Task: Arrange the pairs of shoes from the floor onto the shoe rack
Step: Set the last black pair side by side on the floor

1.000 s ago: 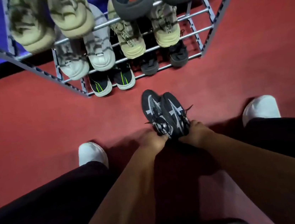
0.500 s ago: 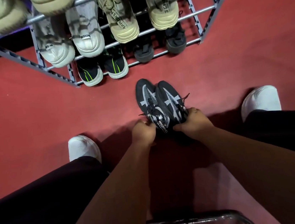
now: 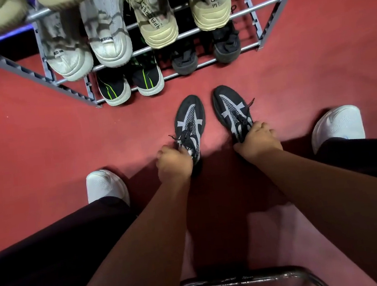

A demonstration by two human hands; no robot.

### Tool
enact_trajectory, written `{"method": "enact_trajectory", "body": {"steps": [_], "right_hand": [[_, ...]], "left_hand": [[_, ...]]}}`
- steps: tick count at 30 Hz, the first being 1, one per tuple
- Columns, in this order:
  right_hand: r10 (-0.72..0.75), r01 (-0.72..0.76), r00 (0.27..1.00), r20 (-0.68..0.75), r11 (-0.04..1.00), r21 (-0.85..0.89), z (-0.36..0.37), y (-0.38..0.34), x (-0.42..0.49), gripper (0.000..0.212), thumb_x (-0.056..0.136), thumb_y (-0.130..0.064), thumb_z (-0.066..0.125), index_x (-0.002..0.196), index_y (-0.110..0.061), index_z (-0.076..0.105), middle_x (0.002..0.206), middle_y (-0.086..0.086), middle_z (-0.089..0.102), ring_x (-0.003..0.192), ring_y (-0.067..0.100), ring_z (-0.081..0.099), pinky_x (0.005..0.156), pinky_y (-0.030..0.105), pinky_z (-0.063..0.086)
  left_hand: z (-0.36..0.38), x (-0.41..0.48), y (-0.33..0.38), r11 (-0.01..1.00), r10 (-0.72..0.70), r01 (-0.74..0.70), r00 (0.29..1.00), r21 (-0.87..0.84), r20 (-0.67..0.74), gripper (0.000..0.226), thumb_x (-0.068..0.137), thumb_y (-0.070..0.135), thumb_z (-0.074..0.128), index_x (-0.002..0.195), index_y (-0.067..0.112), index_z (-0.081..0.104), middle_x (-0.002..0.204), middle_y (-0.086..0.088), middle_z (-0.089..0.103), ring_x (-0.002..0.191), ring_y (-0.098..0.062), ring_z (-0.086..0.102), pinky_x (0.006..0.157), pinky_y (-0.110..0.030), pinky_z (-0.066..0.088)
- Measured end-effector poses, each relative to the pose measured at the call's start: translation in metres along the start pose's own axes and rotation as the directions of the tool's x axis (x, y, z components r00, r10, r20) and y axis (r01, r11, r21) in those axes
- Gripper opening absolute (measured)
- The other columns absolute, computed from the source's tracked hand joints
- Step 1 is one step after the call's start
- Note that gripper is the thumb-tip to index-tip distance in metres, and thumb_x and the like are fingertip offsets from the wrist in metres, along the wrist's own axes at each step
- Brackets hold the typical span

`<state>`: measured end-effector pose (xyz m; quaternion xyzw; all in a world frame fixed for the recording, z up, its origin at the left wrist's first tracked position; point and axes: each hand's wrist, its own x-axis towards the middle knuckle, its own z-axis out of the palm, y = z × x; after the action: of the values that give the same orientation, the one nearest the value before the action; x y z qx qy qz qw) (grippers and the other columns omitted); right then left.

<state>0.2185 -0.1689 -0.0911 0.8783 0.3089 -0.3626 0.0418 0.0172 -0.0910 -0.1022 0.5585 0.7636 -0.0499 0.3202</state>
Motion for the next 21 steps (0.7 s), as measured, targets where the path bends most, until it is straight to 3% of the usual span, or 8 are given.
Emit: {"method": "enact_trajectory", "body": {"steps": [2, 4, 7, 10, 14, 17, 19, 21], "right_hand": [[-0.016, 0.014, 1.000, -0.022, 0.998, -0.067, 0.009, -0.001, -0.002, 0.116, 0.072, -0.063, 0.078, 0.151, 0.002, 0.025, 0.148, 0.019, 0.039, 0.136, 0.039, 0.041, 0.110, 0.047, 0.040], [-0.018, 0.014, 0.999, -0.029, 0.991, -0.132, 0.017, 0.000, -0.003, 0.129, 0.069, -0.065, 0.081, 0.157, 0.002, 0.015, 0.151, 0.017, 0.033, 0.137, 0.036, 0.040, 0.109, 0.047, 0.041], [0.004, -0.009, 1.000, -0.030, 0.987, -0.159, 0.019, -0.001, 0.000, 0.127, 0.077, -0.059, 0.082, 0.159, 0.002, 0.007, 0.151, 0.016, 0.031, 0.135, 0.035, 0.042, 0.105, 0.046, 0.044], [-0.003, -0.001, 0.999, -0.040, 0.995, -0.104, 0.013, -0.003, 0.003, 0.106, 0.082, -0.050, 0.080, 0.151, 0.004, 0.020, 0.146, 0.019, 0.038, 0.132, 0.037, 0.047, 0.101, 0.047, 0.047], [-0.010, 0.009, 0.999, -0.033, 0.999, -0.043, -0.010, -0.008, -0.008, 0.094, 0.081, -0.049, 0.080, 0.144, 0.002, 0.032, 0.140, 0.019, 0.044, 0.130, 0.039, 0.050, 0.104, 0.046, 0.046], [0.045, -0.045, 0.999, 0.014, 0.999, 0.004, -0.038, -0.019, -0.028, 0.090, 0.073, -0.042, 0.084, 0.142, -0.002, 0.041, 0.136, 0.016, 0.053, 0.124, 0.037, 0.059, 0.104, 0.042, 0.052], [0.067, -0.071, 0.997, 0.049, 0.992, 0.103, -0.058, -0.025, -0.048, 0.066, 0.066, -0.027, 0.082, 0.122, -0.006, 0.055, 0.114, 0.012, 0.067, 0.097, 0.033, 0.073, 0.081, 0.043, 0.064], [0.045, -0.055, 0.996, 0.071, 0.989, 0.141, -0.078, -0.030, -0.074, 0.046, 0.067, -0.021, 0.079, 0.107, -0.007, 0.062, 0.094, 0.009, 0.071, 0.073, 0.028, 0.075, 0.063, 0.037, 0.063]], "left_hand": [[0.004, -0.006, 0.004, 0.997, 0.082, -0.082, 0.997, -0.001, 0.011, 0.069, 0.088, 0.064, 0.058, 0.125, 0.005, 0.055, 0.128, -0.018, 0.058, 0.121, -0.041, 0.055, 0.098, -0.046, 0.048], [0.011, -0.014, 0.006, 0.976, 0.166, -0.175, 0.983, 0.130, 0.076, 0.089, 0.079, 0.071, 0.065, 0.134, 0.005, 0.046, 0.134, -0.015, 0.050, 0.127, -0.035, 0.049, 0.101, -0.045, 0.047], [0.019, -0.020, 0.002, 0.941, 0.206, -0.233, 0.970, 0.246, 0.132, 0.110, 0.079, 0.053, 0.079, 0.154, -0.001, 0.019, 0.144, -0.014, 0.034, 0.131, -0.033, 0.037, 0.107, -0.043, 0.042], [0.016, -0.018, 0.001, 0.968, 0.194, -0.209, 0.974, 0.142, 0.114, 0.094, 0.079, 0.033, 0.079, 0.150, 0.001, 0.027, 0.142, -0.015, 0.037, 0.130, -0.035, 0.038, 0.108, -0.040, 0.040], [-0.008, -0.015, 0.009, 0.977, 0.168, -0.187, 0.969, 0.097, 0.183, 0.080, 0.074, 0.035, 0.081, 0.137, 0.004, 0.043, 0.136, -0.015, 0.048, 0.124, -0.034, 0.053, 0.104, -0.034, 0.046], [-0.037, -0.025, 0.021, 0.991, 0.102, -0.119, 0.961, 0.054, 0.257, 0.079, 0.069, 0.035, 0.084, 0.135, 0.008, 0.051, 0.129, -0.009, 0.059, 0.109, -0.027, 0.065, 0.094, -0.030, 0.054], [-0.058, -0.041, 0.026, 0.994, 0.094, -0.104, 0.952, 0.018, 0.293, 0.068, 0.065, 0.033, 0.085, 0.125, 0.012, 0.061, 0.117, -0.004, 0.069, 0.091, -0.021, 0.068, 0.082, -0.027, 0.056], [-0.080, -0.063, 0.031, 0.993, 0.108, -0.118, 0.948, 0.015, 0.300, 0.062, 0.062, 0.033, 0.084, 0.119, 0.017, 0.066, 0.107, -0.001, 0.073, 0.084, -0.020, 0.069, 0.077, -0.027, 0.056]]}}
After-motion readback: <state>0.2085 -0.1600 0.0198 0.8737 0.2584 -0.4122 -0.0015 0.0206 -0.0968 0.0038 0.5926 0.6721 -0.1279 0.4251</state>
